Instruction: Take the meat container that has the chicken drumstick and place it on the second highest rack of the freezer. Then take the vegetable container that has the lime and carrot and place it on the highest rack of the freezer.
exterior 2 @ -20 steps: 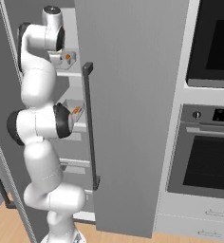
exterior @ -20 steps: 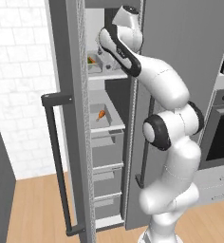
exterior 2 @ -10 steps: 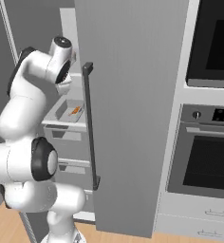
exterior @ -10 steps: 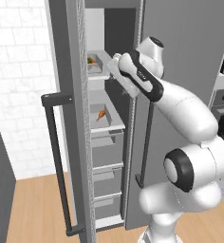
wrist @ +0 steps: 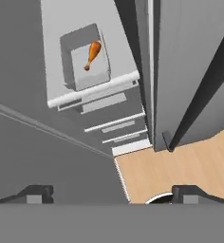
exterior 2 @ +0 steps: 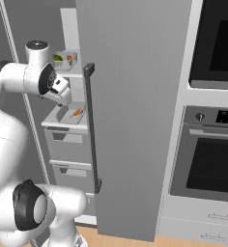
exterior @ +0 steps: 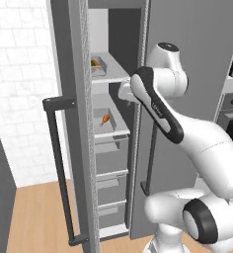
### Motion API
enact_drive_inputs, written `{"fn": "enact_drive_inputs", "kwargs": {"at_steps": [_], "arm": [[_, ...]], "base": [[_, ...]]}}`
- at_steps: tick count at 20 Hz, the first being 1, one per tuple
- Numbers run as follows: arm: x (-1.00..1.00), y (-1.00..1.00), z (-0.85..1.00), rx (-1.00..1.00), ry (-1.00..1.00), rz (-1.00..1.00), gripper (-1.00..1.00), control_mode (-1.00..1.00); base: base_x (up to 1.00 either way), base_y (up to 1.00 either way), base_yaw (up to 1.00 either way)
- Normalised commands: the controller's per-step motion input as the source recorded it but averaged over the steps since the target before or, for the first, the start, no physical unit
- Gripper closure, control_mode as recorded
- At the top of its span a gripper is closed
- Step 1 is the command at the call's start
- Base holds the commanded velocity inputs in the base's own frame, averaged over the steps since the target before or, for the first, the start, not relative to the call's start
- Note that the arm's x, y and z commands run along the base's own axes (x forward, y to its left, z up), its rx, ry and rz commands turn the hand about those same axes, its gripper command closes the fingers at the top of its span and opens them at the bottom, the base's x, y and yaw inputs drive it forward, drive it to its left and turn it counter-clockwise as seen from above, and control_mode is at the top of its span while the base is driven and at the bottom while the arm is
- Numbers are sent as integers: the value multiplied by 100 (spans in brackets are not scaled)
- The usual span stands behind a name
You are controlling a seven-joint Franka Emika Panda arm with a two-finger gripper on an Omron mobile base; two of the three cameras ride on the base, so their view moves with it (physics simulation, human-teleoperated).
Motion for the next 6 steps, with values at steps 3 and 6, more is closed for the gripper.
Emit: {"fn": "enact_drive_inputs", "kwargs": {"at_steps": [3,6], "arm": [[-91,-39,8,-51,0,69,-100,-100],[-96,-50,-15,-45,-5,56,-100,-100]], "base": [[0,0,0],[0,0,0]]}}
